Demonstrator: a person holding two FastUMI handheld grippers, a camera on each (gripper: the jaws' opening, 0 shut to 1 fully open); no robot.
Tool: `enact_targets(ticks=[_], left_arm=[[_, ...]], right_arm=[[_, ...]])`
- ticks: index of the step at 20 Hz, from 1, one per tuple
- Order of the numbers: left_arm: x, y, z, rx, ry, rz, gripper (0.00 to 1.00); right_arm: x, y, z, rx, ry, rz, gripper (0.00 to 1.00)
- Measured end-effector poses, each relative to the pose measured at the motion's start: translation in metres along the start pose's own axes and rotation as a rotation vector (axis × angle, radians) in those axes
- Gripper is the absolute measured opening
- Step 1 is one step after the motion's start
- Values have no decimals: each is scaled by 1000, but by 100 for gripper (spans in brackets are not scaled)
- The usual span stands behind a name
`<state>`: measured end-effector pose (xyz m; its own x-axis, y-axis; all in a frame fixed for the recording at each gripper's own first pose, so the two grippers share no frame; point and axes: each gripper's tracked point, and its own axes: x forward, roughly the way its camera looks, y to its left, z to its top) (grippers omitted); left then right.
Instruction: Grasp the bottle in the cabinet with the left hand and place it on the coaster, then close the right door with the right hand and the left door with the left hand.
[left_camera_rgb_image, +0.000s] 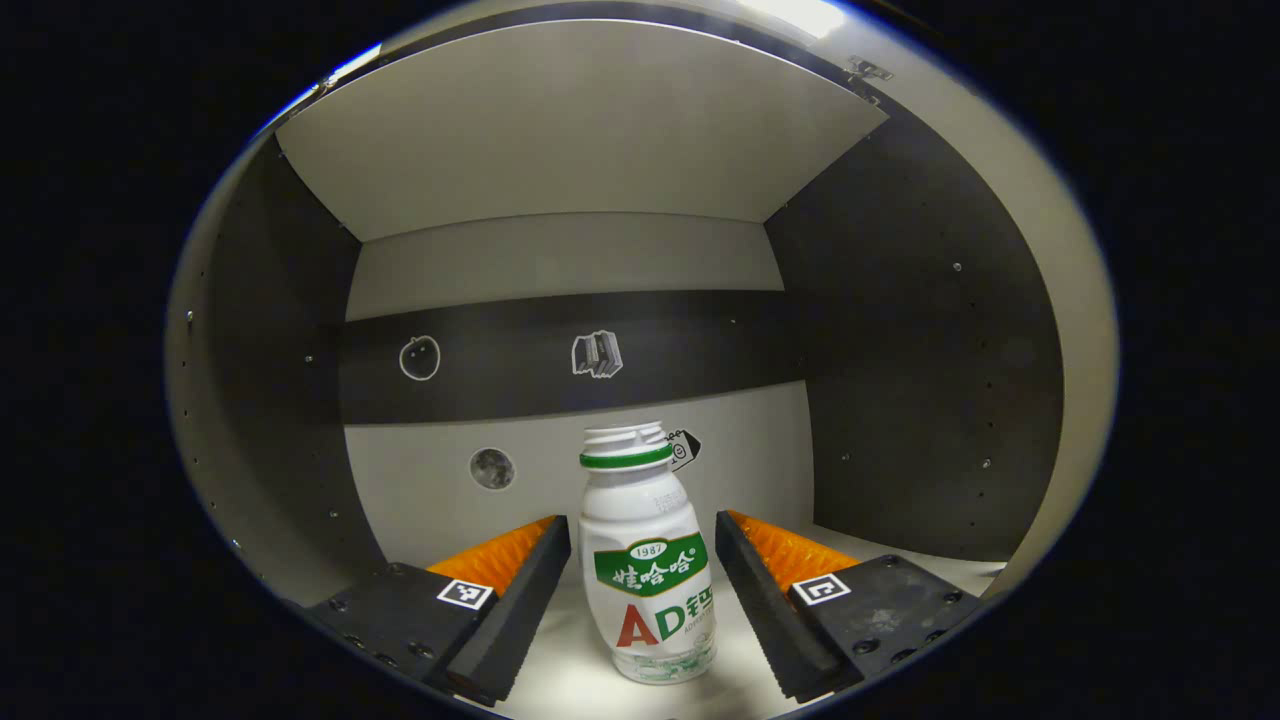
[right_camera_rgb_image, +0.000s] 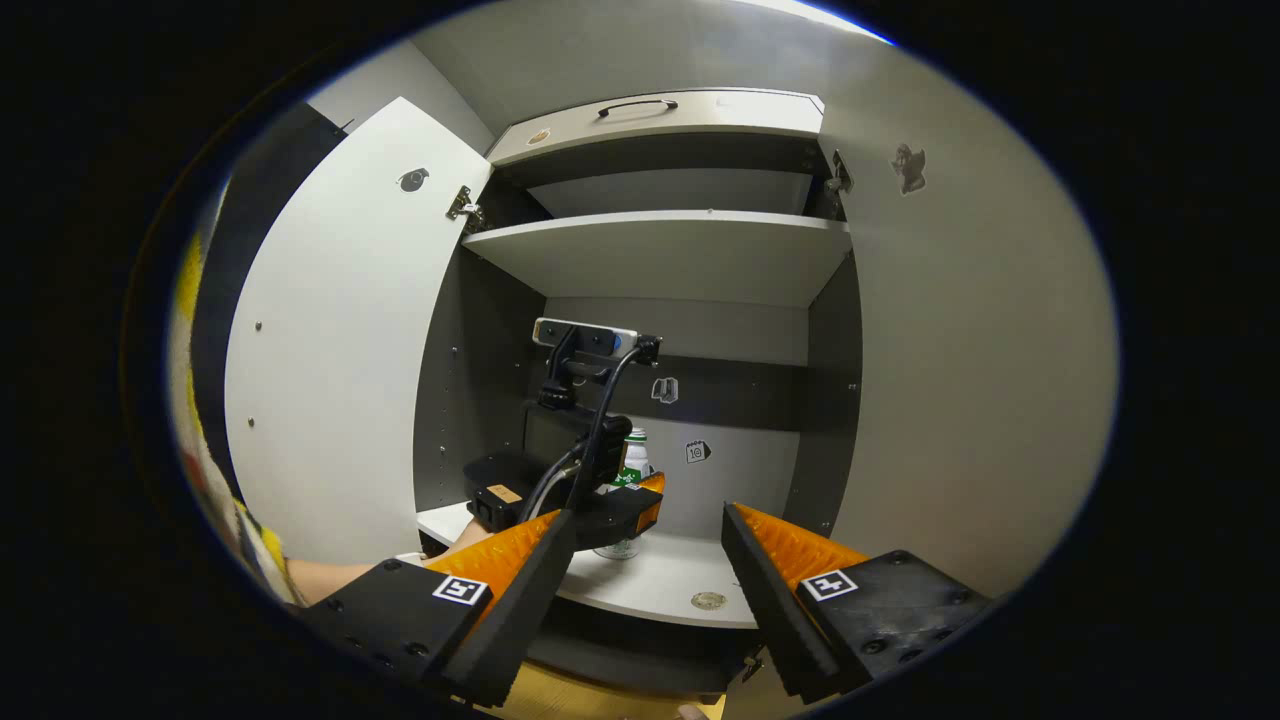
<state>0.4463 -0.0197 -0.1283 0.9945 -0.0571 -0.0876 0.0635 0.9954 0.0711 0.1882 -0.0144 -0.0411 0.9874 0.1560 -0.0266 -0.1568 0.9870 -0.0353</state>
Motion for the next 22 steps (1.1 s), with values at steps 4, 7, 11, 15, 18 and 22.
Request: enact_targets(ticks=[4, 7, 11, 15, 18, 22], left_arm=[[2, -2, 1, -19, 15, 11, 72], [-3, 2, 7, -34, 7, 19, 72], [-15, 7, 22, -59, -41, 29, 72], [-65, 14, 41, -74, -74, 31, 72], [-111, 19, 48, -62, -89, 39, 72], [-173, 19, 45, -76, -76, 25, 69]], right_arm=[[6, -7, 2, 3, -8, -1, 98], [5, -6, 2, -1, -13, 6, 98], [-7, -2, 6, -5, -26, 4, 98], [-33, 6, 11, -5, -34, -16, 98], [-59, 14, 14, -10, -47, -36, 98], [-95, 30, 12, 51, -21, -50, 98]])
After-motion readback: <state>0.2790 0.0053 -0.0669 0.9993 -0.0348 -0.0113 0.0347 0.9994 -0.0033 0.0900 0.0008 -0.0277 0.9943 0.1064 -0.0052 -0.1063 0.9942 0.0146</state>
